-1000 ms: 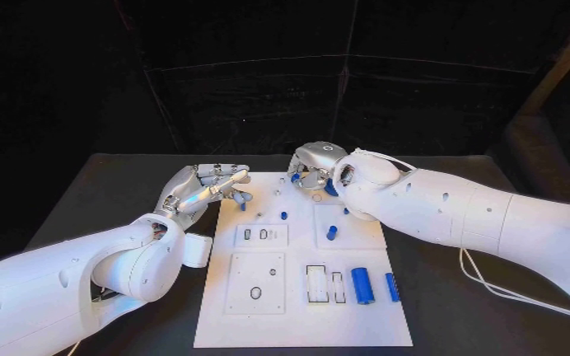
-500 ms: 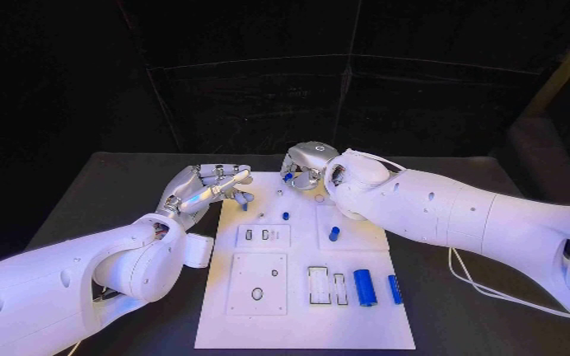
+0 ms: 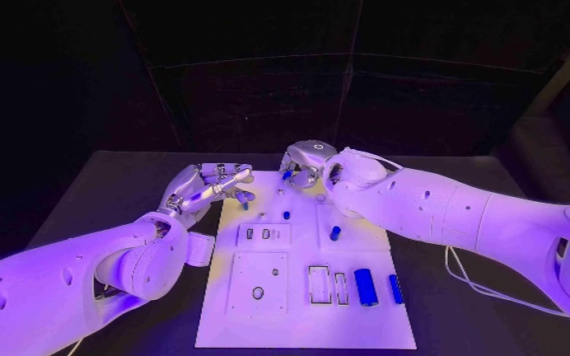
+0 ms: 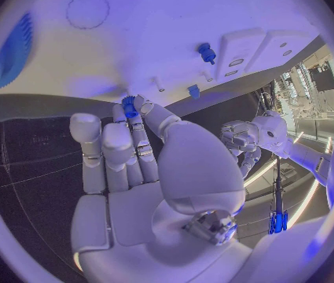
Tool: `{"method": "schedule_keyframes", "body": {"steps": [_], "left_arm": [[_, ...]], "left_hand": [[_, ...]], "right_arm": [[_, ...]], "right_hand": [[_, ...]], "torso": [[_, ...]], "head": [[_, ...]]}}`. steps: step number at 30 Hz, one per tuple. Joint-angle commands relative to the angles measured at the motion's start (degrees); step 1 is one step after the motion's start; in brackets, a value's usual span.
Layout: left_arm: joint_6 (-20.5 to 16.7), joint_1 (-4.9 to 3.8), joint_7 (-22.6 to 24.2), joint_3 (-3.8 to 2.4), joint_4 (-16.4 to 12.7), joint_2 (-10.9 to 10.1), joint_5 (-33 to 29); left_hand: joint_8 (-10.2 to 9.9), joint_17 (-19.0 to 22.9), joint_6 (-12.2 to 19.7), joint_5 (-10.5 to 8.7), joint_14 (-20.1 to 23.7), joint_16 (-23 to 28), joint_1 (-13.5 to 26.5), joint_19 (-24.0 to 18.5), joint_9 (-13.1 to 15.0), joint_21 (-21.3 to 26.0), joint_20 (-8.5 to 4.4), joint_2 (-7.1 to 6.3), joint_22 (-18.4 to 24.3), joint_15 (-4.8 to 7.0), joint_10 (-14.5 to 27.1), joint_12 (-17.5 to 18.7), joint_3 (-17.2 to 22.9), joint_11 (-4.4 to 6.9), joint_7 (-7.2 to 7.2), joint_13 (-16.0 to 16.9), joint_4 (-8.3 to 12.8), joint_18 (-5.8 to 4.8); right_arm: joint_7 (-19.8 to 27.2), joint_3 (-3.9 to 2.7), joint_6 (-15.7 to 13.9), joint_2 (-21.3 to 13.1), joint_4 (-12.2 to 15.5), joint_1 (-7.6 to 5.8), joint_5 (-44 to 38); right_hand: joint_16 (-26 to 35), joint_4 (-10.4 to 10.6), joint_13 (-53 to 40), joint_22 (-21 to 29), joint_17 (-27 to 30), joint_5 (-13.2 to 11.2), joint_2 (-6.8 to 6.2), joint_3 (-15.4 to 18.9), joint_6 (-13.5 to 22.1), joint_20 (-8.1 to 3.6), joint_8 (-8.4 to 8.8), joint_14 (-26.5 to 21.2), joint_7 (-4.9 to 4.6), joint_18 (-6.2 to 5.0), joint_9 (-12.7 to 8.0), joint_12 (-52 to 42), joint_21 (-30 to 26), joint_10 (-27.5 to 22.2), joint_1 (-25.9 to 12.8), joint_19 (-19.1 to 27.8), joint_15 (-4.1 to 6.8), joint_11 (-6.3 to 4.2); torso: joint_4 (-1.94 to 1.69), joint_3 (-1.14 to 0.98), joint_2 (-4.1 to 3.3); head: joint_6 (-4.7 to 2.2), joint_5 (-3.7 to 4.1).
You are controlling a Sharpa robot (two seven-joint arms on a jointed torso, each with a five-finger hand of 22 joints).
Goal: Assemble the parts on the task board
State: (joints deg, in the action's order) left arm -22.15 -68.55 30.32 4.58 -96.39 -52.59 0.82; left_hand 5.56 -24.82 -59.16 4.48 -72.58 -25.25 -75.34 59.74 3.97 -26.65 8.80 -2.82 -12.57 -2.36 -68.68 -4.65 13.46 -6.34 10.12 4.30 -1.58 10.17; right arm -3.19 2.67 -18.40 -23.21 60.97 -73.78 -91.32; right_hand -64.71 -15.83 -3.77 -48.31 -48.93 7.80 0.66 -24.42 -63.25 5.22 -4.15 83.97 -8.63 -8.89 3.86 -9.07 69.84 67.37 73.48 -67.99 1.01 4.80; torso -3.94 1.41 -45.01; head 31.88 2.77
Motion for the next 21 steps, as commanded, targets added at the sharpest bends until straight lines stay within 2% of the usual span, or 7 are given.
{"method": "schedule_keyframes", "body": {"steps": [1,10,15,18,19,21], "left_arm": [[1.0,-0.09,0.1,-0.02,0.0,0.1,0.5],[1.2,-0.09,-0.1,-0.02,0.2,0.2,0.5],[1.3,-0.10,-0.1,-0.02,0.2,0.2,0.5],[1.4,-0.11,-0.2,-0.02,0.2,0.2,0.5],[1.4,-0.11,-0.2,-0.02,0.2,0.2,0.5],[1.4,-0.12,-0.3,-0.02,0.2,0.2,0.5]], "left_hand": [[-0.2,-0.1,-0.1,-0.06,0.4,-0.3,0.0,-0.3,-0.1,-0.2,0.00,0.08,-0.1,-0.18,0.3,0.3,0.2,-0.21,0.42,-0.1,0.0,0.17],[-0.3,-0.1,-0.1,-0.07,0.4,-0.3,0.0,-0.4,-0.1,-0.2,0.00,0.08,-0.1,-0.18,0.3,0.4,0.3,-0.22,0.43,-0.1,0.1,0.17],[-0.3,-0.1,-0.1,-0.07,0.4,-0.3,0.0,-0.4,-0.1,-0.2,0.00,0.08,-0.1,-0.18,0.3,0.4,0.3,-0.22,0.43,-0.1,0.1,0.17],[-0.3,-0.1,-0.1,-0.07,0.4,-0.3,0.0,-0.4,-0.1,-0.2,0.00,0.08,-0.1,-0.18,0.3,0.4,0.3,-0.22,0.43,-0.1,0.1,0.17],[-0.3,-0.1,-0.1,-0.07,0.4,-0.3,0.0,-0.4,-0.1,-0.2,0.00,0.08,-0.1,-0.18,0.3,0.4,0.3,-0.22,0.43,-0.1,0.1,0.17],[-0.3,-0.2,-0.1,-0.08,0.4,-0.3,0.0,-0.4,-0.1,-0.2,0.01,0.08,-0.1,-0.20,0.3,0.4,0.3,-0.24,0.46,-0.1,0.1,0.17]], "right_arm": [[-0.1,0.02,0.8,0.4,-0.5,-0.06,0.0],[-0.3,0.02,1.4,1.1,-1.4,-0.06,0.0],[-0.6,0.02,2.6,1.2,-1.6,-0.06,0.0],[-1.1,0.02,2.8,1.3,-1.8,-0.06,0.0],[-1.2,0.02,2.6,1.4,-1.8,-0.06,0.0],[-1.3,0.03,1.9,1.3,-1.8,-0.06,0.0]], "right_hand": [[-0.4,0.0,0.0,0.0,0.0,0.0,-0.49,-0.3,0.2,0.28,0.33,0.5,-0.14,0.82,0.0,0.1,0.4,0.5,-0.1,0.1,-0.53,-0.25],[-0.5,0.1,0.0,0.2,0.2,0.0,-0.74,-0.7,0.3,0.36,0.38,0.4,-0.18,0.77,-0.1,0.3,0.4,0.2,-0.3,0.3,-0.61,-0.18],[-0.2,0.5,0.1,0.7,1.0,-0.2,-1.50,-1.2,0.9,0.55,0.47,0.1,-0.29,0.65,-0.1,0.9,0.2,-0.6,-1.0,0.9,-0.81,0.06],[1.8,0.9,0.3,4.4,4.1,-0.5,-2.97,-1.0,2.6,0.99,0.67,-0.9,-1.03,0.03,-0.2,2.4,-1.7,-3.5,-2.3,3.4,-1.52,0.83],[2.9,1.2,0.3,7.5,5.7,-0.6,-4.05,-0.4,5.0,1.32,0.81,-1.5,-1.58,-0.48,-0.4,3.3,-3.4,-5.7,-3.1,5.4,-2.05,1.34],[6.4,1.5,0.2,13.4,10.7,-0.9,-5.50,1.1,8.2,1.87,0.67,-3.4,-1.56,-1.55,-0.3,4.1,-7.1,-9.0,-3.4,9.4,-2.35,1.92]], "torso": [[-0.06,-0.01,-0.05],[0.08,-0.01,-0.12],[0.07,-0.01,-0.12],[0.08,-0.03,-0.17],[0.08,-0.03,-0.17],[0.07,-0.01,-0.17]], "head": [[0.06,-0.04],[0.07,-0.20],[0.10,-0.20],[0.09,-0.17],[0.09,-0.17],[0.08,-0.15]]}}
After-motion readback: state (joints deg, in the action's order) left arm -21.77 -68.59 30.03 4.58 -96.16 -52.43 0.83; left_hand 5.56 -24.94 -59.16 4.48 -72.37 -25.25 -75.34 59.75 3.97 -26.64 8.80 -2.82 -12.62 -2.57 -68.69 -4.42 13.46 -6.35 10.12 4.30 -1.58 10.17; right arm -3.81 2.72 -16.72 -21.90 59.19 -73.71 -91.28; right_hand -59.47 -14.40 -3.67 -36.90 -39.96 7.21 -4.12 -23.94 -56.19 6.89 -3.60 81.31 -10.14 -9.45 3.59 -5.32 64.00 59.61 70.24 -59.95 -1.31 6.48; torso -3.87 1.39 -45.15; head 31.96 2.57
